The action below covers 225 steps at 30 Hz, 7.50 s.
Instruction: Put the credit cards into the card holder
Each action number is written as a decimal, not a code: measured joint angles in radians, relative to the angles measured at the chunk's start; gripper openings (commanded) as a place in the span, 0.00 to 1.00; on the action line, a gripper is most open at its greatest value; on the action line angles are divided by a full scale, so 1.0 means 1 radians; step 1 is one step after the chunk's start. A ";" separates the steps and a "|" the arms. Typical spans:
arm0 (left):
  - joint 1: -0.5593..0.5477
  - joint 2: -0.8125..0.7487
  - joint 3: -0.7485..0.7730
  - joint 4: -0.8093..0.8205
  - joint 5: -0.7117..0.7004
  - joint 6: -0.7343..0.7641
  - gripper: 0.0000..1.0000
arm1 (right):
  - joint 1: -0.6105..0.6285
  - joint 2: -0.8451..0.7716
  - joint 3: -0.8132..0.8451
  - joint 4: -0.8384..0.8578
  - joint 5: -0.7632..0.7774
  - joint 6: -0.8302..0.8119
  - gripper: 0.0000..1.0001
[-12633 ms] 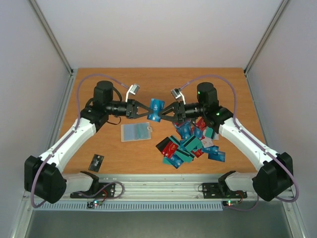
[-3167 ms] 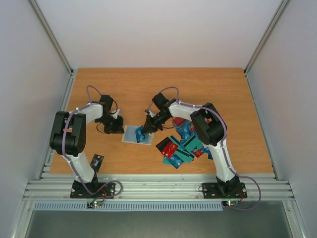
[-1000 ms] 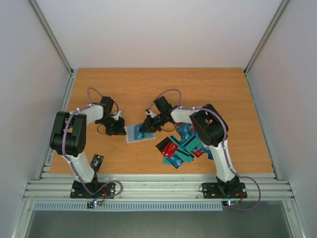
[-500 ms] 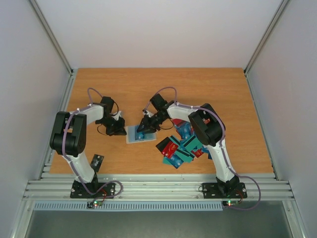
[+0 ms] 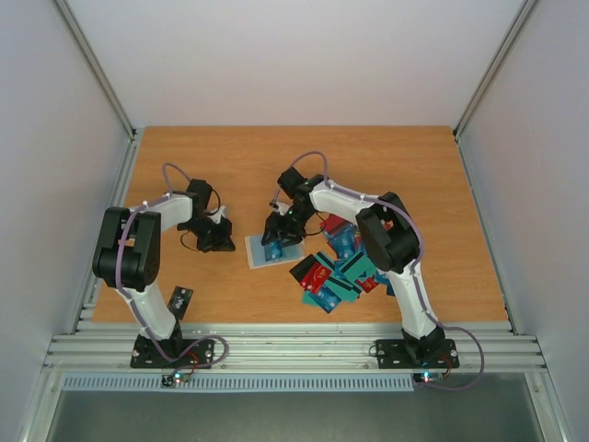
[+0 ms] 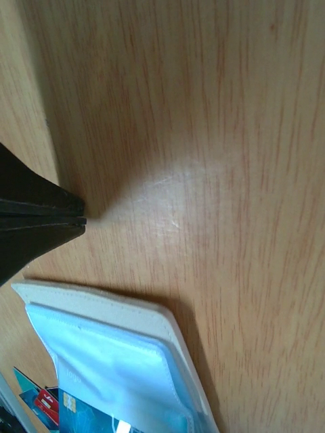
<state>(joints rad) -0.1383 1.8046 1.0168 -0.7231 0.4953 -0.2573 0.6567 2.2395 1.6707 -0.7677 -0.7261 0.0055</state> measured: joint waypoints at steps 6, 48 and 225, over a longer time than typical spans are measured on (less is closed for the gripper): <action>0.000 0.000 0.000 0.001 0.000 0.000 0.00 | 0.001 -0.028 0.002 -0.082 0.071 -0.016 0.65; -0.093 -0.033 -0.036 0.017 -0.005 -0.005 0.00 | 0.106 -0.006 0.124 -0.290 0.568 -0.053 0.08; -0.099 -0.194 -0.222 0.196 0.055 -0.151 0.42 | 0.077 0.039 0.275 -0.564 0.724 -0.117 0.07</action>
<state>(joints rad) -0.2371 1.6104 0.7944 -0.5266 0.5499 -0.4088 0.7341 2.2780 1.9457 -1.3319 -0.0017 -0.1120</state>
